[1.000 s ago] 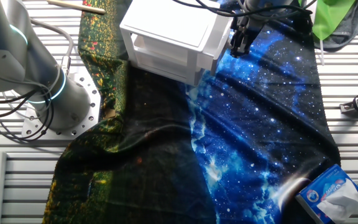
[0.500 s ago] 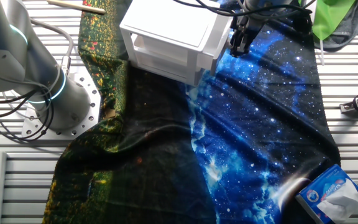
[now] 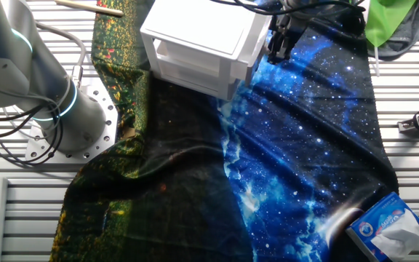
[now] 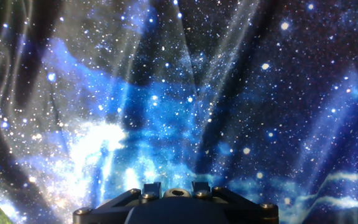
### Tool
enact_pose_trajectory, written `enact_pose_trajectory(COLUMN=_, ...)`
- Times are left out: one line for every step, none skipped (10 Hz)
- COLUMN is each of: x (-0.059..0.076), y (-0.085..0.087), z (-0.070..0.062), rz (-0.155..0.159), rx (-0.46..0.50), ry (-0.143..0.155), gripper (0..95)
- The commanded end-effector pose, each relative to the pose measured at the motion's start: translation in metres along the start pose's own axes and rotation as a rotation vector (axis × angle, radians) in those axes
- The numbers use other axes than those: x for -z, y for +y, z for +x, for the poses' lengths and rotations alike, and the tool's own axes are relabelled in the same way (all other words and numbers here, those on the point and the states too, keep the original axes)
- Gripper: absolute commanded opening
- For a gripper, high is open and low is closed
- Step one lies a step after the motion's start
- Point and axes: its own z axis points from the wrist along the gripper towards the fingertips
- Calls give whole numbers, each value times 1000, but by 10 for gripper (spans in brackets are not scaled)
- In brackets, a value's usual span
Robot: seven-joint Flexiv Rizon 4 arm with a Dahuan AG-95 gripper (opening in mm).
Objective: Grasp the handle and close the drawer
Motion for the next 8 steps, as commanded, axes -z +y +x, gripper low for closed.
enact_pose_trajectory(x=-2, y=0, z=4, rz=2, rx=-2, ry=-9, gripper=0)
enact_pose_trajectory(x=-3, y=0, z=7, rz=2, rx=-2, ry=-10, gripper=0)
enact_pose_trajectory(x=-2, y=0, z=11, rz=2, rx=-2, ry=-5, gripper=0)
enact_pose_trajectory(x=0, y=0, z=14, rz=4, rx=-2, ry=-3, gripper=0)
enact_pose_trajectory(x=-1, y=0, z=16, rz=5, rx=-2, ry=-5, gripper=0)
enact_pose_trajectory(x=-3, y=-1, z=18, rz=6, rx=-2, ry=-8, gripper=0)
enact_pose_trajectory(x=-5, y=-1, z=19, rz=7, rx=-2, ry=-10, gripper=0)
enact_pose_trajectory(x=-7, y=-1, z=23, rz=6, rx=-2, ry=-11, gripper=0)
